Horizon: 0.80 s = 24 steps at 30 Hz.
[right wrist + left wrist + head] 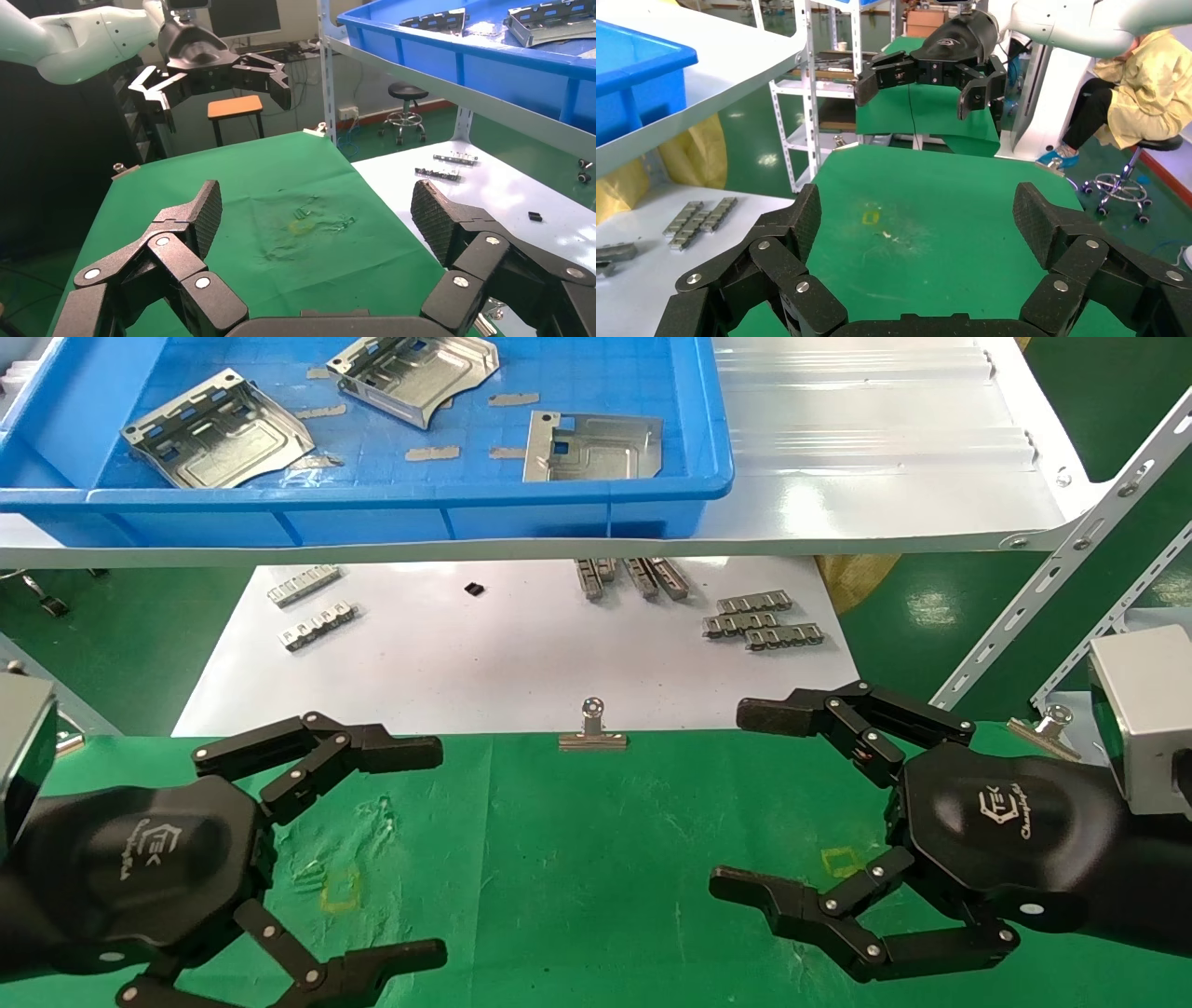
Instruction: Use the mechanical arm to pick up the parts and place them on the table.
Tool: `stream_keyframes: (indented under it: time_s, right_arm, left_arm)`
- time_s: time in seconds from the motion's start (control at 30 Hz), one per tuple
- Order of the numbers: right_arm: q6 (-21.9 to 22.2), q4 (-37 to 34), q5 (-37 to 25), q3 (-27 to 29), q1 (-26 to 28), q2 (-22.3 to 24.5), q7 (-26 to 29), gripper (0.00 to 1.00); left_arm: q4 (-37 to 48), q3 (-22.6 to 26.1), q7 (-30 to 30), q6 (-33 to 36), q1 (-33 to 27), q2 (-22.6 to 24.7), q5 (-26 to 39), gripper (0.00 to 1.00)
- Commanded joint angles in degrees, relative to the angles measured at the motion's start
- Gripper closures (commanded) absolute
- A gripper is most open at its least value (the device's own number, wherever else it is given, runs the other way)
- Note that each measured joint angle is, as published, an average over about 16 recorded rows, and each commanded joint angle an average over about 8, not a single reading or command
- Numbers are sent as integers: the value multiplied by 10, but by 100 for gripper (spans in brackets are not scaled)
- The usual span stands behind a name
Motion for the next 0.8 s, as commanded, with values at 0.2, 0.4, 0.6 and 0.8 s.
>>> stream_keyframes:
  time_s: [0.2,0.4,0.6,0.8]
  right_arm:
    - [0,0,0,0,0,0,0,0]
    - [0,0,0,0,0,0,0,0]
    - [0,0,0,0,0,0,0,0]
    - [0,0,0,0,0,0,0,0]
  left_arm:
    - [0,0,0,0,0,0,0,0]
    - [0,0,0,0,0,0,0,0]
    - [0,0,0,0,0,0,0,0]
    - [0,0,0,0,0,0,0,0]
